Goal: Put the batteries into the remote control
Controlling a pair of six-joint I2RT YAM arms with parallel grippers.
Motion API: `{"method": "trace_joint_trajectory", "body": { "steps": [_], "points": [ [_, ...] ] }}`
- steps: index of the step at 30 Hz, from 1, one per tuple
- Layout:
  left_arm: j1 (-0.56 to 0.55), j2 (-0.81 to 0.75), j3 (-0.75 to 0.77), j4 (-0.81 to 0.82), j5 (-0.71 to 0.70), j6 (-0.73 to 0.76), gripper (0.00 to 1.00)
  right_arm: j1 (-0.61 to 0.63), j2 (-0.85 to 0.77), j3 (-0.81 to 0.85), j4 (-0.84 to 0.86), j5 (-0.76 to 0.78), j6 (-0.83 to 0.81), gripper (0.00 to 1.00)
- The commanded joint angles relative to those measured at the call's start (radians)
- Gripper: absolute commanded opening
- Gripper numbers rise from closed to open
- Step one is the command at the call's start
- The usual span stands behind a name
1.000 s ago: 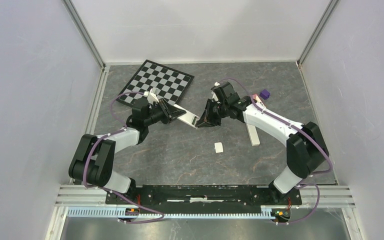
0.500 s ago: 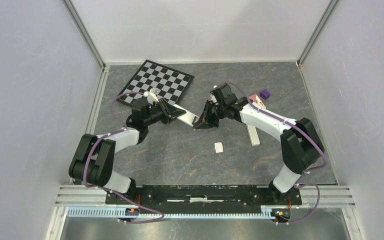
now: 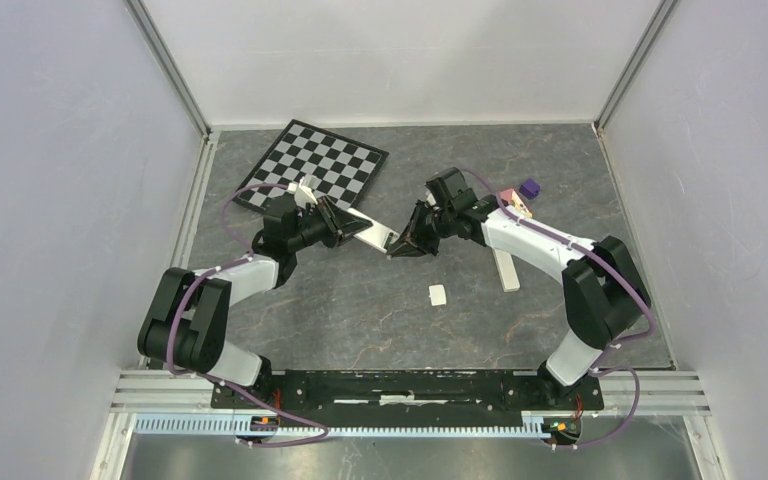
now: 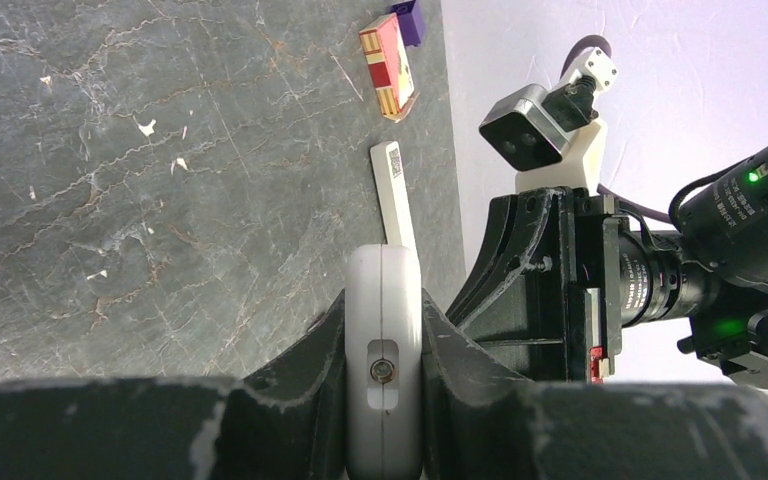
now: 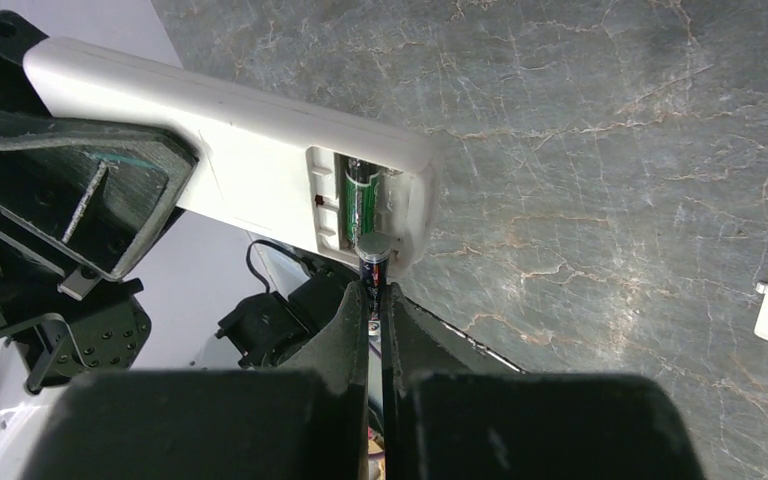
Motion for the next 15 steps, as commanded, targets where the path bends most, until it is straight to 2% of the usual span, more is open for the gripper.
{"method": "trace_joint_trajectory", "body": {
  "steps": [1,6,15],
  "points": [
    [-0.002,-0.028,0.007,0.106,0.045,-0.047,0.02,-0.01,-0.02,-0.02,0.005,0.017,0.033,0.0],
    [-0.003,-0.028,0.004,0.123,0.051,-0.056,0.02,-0.018,-0.035,-0.069,0.057,0.008,0.09,0.03],
    [-0.003,-0.016,0.001,0.165,0.068,-0.082,0.02,-0.022,-0.004,-0.044,0.078,-0.031,0.089,0.08]
  ]
}}
